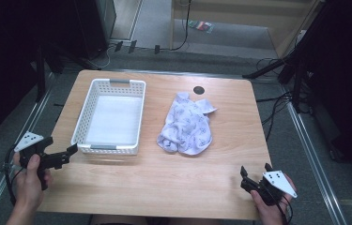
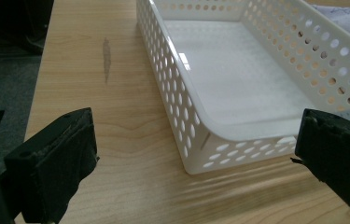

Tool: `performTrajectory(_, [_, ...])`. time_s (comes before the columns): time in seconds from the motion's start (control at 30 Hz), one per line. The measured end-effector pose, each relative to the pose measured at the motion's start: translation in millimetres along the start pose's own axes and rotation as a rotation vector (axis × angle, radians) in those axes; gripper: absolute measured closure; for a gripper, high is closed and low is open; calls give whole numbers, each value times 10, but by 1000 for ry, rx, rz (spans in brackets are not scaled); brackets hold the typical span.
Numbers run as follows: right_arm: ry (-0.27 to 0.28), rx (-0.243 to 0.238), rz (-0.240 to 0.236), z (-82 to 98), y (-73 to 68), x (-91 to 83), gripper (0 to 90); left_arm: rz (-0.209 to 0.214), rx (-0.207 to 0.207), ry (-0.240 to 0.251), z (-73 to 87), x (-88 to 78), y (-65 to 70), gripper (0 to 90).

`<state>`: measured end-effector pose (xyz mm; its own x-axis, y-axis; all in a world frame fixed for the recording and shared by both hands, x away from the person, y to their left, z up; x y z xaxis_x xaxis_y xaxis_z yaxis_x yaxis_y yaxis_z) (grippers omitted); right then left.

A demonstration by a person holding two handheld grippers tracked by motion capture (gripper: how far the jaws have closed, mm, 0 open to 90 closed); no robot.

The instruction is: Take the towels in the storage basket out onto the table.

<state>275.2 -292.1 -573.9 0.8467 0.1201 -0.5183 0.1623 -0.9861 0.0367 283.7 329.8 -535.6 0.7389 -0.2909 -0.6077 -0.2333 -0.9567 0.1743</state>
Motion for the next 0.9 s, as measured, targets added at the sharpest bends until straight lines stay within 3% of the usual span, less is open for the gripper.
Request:
performTrajectory(0.17, [-3, 6, 1, 2, 4, 0, 128, 24, -7, 41, 154, 25, 4, 0])
performTrajectory(0.37, [-4, 6, 3, 2, 6, 1, 128, -8, 23, 61, 287, 83, -38, 0])
performTrajectory(0.53, [-2, 1, 2, 0, 4, 2, 128, 28, -13, 67, 420, 185, -88, 0])
performTrajectory(0.77, [-3, 9, -5, 1, 8, 3, 126, -43, -26, 88, 420, 181, -129, 81])
performTrajectory(0.9, [-2, 11, -6, 0, 8, 3, 126, -43, -52, 93, 422, 169, -162, 82])
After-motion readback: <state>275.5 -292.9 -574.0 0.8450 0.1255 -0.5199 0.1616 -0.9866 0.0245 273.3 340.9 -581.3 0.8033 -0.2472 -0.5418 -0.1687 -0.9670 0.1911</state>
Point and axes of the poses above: each handheld gripper's, and its own axes: x roughly forward along the jaws, z roughly out of its underside, y roughly to its right, the point moved 7 cm from there along x, roughly forward along the jaws, and after that the axes turned 8 degrees about -y, right-handed, at the moved point
